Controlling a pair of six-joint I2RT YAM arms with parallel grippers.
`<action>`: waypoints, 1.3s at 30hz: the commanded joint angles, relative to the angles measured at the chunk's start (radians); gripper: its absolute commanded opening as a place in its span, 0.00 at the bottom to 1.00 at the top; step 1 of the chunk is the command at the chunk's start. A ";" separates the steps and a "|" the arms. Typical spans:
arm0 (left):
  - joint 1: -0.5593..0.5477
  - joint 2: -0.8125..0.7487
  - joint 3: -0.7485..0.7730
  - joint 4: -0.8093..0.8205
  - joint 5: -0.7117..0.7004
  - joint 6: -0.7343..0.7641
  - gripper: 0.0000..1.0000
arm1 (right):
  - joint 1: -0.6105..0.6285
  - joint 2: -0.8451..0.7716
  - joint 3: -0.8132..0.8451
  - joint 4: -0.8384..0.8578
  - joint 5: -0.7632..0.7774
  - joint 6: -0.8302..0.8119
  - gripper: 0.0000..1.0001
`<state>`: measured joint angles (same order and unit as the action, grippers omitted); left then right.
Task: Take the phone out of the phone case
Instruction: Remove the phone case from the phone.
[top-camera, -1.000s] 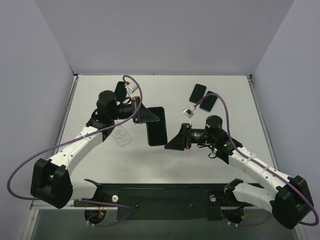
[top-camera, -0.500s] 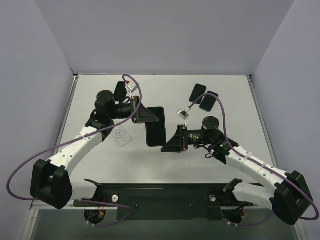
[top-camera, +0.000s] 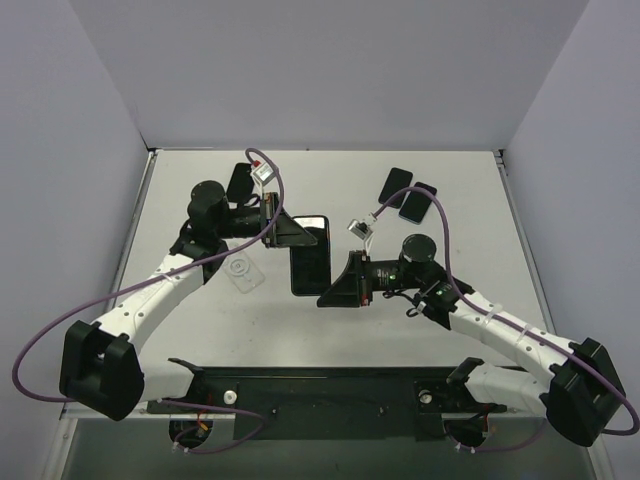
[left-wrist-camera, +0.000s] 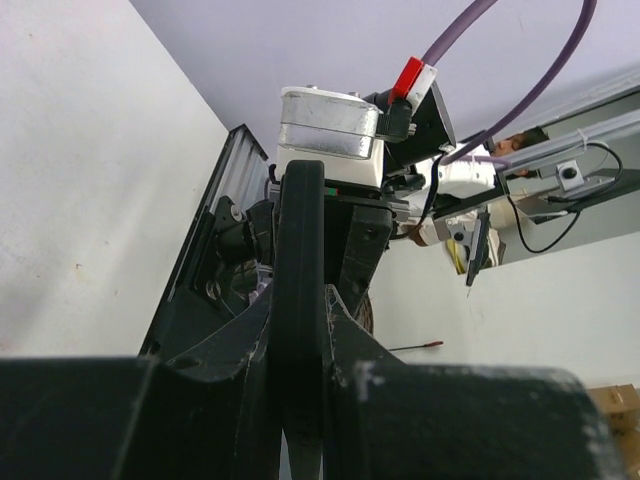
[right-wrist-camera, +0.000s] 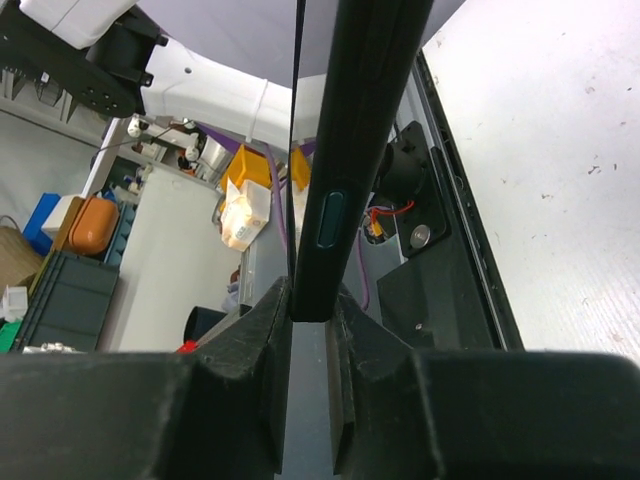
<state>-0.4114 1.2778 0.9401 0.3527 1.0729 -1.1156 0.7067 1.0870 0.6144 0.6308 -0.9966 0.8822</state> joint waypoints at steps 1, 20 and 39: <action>-0.006 -0.041 0.037 0.086 0.073 -0.027 0.00 | 0.030 -0.018 0.053 -0.004 -0.005 -0.104 0.07; -0.170 0.057 0.009 1.167 -0.013 -0.883 0.00 | 0.249 -0.010 0.259 -0.392 0.164 -0.708 0.00; -0.067 -0.176 -0.003 0.262 -0.107 -0.176 0.00 | 0.142 -0.308 0.024 -0.226 0.199 -0.344 0.68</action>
<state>-0.4927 1.1069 0.9211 0.6266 1.0309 -1.3388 0.8505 0.8436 0.6491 0.2806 -0.7601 0.4488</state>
